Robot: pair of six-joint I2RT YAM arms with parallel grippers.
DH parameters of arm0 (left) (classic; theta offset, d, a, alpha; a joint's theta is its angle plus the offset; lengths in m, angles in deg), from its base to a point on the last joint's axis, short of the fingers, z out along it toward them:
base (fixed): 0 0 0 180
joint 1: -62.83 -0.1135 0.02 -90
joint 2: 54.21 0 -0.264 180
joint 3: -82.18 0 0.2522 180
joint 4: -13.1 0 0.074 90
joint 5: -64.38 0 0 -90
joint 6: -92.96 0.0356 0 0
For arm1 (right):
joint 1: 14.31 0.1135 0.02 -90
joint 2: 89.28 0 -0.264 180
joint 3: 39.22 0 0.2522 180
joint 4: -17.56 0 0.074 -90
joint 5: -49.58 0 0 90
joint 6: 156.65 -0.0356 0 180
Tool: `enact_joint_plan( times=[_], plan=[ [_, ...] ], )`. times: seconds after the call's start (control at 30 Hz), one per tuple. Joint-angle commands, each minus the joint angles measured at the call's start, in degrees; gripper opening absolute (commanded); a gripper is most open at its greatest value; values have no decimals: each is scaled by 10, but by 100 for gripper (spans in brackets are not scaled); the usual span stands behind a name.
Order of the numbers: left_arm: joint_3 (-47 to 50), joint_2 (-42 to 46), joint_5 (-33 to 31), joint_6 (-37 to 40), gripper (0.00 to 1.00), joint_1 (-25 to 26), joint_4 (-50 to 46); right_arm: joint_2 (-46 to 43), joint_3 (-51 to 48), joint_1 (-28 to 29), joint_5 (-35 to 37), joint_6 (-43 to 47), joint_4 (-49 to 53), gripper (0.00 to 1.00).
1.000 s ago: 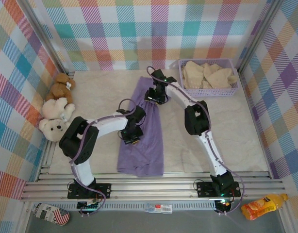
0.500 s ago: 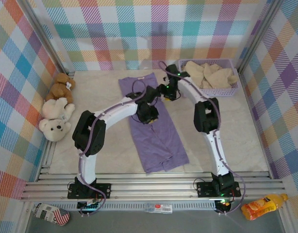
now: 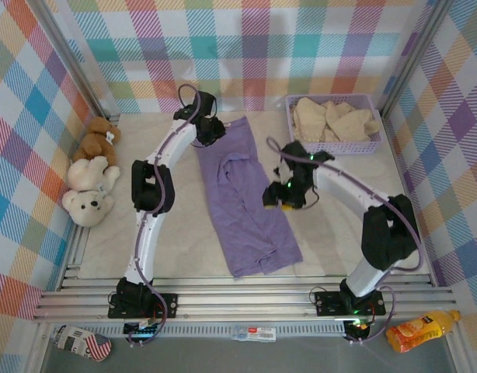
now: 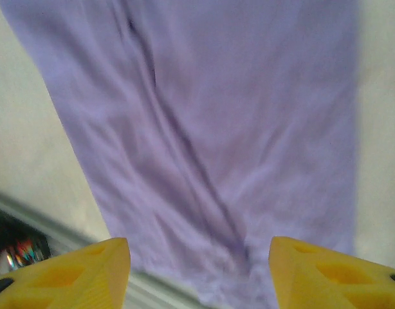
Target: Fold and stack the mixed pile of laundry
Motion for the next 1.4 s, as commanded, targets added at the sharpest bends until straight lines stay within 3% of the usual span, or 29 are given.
enact_joint_plan(
  times=[0.0, 0.23, 0.53, 0.63, 0.73, 0.87, 1.23, 1.37],
  plan=[
    [-46, -42, 15, 6, 20, -16, -24, -52, -74, 36, -32, -31, 1, 59],
    [-44, -85, 34, -21, 20, -25, -2, -68, -176, 77, -44, -67, -66, 57],
    [-18, -96, 29, -23, 19, -26, -21, -6, -190, 89, -21, -65, -125, 53],
    [-7, -92, 30, -24, 19, -26, -24, 24, -175, 89, -19, -58, -127, 43],
    [4, -90, 27, -24, 19, -26, -22, 30, -165, 91, -28, -60, -125, 22],
    [9, -94, 19, -29, 19, -26, -23, -21, -180, 91, -27, -79, -103, 5],
    [1, -110, -3, -69, 16, -36, 1, -160, -258, 122, -73, -107, 9, 0],
    [-29, -129, -3, -76, 16, -36, -1, -192, -315, 129, -83, -137, 2, 0]
  ],
)
